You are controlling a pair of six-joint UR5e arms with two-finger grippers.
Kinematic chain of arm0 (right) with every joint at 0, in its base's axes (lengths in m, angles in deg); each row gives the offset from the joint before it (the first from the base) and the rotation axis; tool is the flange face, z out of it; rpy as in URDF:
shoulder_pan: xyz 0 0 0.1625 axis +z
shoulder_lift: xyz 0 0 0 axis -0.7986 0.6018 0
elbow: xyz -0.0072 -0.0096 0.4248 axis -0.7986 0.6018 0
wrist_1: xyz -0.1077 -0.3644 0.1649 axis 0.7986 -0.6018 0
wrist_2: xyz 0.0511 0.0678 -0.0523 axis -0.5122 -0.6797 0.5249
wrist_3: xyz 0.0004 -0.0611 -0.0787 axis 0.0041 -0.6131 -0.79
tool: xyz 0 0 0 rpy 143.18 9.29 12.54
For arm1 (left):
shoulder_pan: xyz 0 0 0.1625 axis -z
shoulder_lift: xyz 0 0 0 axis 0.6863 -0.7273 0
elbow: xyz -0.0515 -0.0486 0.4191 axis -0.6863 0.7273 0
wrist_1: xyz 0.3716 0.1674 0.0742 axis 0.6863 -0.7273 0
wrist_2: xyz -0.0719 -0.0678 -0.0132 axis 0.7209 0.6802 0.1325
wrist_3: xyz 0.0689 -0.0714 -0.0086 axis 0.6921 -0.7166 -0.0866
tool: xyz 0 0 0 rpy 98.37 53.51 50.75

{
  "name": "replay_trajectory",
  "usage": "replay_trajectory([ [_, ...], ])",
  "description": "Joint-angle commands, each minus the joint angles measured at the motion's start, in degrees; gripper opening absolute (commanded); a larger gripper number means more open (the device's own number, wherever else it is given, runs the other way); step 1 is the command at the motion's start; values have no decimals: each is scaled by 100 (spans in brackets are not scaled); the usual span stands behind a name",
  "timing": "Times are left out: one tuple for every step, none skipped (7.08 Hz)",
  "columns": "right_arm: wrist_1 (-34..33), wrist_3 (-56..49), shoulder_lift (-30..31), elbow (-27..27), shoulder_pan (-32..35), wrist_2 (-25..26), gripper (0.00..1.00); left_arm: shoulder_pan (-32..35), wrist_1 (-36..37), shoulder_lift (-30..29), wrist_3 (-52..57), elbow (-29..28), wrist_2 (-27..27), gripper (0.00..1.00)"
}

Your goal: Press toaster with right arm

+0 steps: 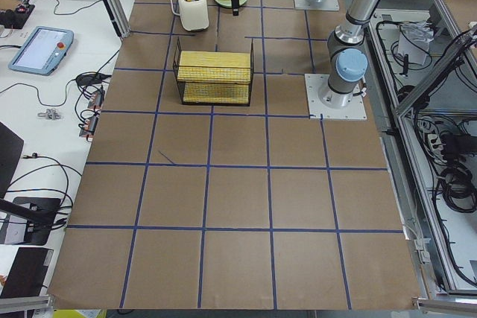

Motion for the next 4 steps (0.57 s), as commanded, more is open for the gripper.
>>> replay_trajectory([
  [-37, 23, -2, -51, 0, 1, 100, 0, -7, 0, 0, 0, 0, 100],
  [-55, 23, 6, -138, 0, 1, 100, 0, 2, 0, 0, 0, 0, 100],
  [-55, 23, 6, -148, 0, 1, 100, 0, -7, 0, 0, 0, 0, 100],
  [-64, 14, 6, -148, -9, 1, 100, 0, -7, 0, 0, 0, 0, 100],
])
